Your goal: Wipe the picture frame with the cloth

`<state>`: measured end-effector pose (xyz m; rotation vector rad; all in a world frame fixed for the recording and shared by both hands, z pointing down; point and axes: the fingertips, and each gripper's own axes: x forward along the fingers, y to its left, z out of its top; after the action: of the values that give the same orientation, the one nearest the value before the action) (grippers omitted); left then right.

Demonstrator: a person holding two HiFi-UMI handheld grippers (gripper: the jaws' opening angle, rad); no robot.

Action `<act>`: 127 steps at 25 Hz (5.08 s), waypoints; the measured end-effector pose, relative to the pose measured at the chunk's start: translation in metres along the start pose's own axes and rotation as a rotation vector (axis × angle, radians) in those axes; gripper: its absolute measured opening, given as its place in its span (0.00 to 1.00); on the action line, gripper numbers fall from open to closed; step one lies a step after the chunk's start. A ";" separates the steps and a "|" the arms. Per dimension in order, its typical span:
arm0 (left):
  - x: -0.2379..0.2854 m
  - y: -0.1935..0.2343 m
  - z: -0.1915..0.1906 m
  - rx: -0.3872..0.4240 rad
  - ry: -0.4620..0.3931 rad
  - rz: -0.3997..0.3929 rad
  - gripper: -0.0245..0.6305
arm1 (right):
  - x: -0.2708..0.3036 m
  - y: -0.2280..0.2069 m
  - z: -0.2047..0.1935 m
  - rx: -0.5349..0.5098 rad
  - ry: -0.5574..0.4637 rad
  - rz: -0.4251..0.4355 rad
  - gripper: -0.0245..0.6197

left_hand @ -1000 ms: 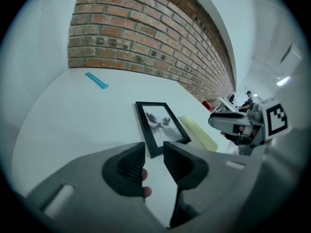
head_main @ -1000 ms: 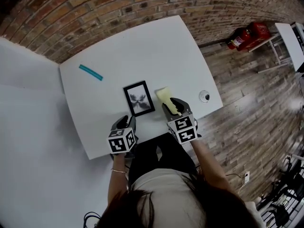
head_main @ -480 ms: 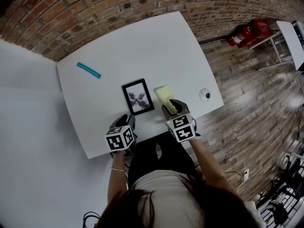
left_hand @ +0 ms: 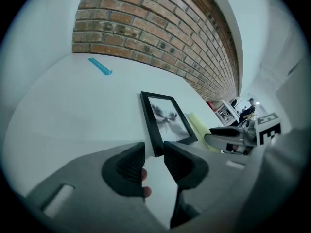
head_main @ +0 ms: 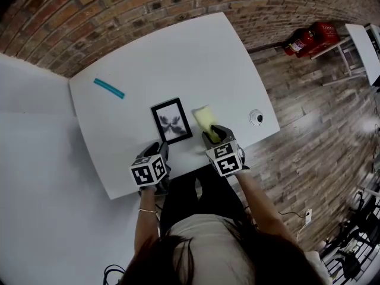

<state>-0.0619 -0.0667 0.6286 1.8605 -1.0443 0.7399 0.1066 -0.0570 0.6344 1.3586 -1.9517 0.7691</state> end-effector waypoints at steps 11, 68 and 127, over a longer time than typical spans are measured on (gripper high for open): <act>0.005 0.003 -0.002 -0.052 0.075 -0.026 0.27 | 0.004 -0.013 -0.005 0.046 0.033 -0.043 0.12; 0.009 0.002 0.000 -0.099 0.018 0.009 0.28 | 0.040 0.065 0.131 -0.143 -0.143 0.152 0.10; 0.007 0.004 0.001 -0.104 0.049 -0.012 0.28 | 0.088 0.034 0.130 -0.059 0.006 0.086 0.10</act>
<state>-0.0620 -0.0715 0.6352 1.7496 -1.0207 0.7078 0.0286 -0.1969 0.6165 1.2432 -2.0229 0.7483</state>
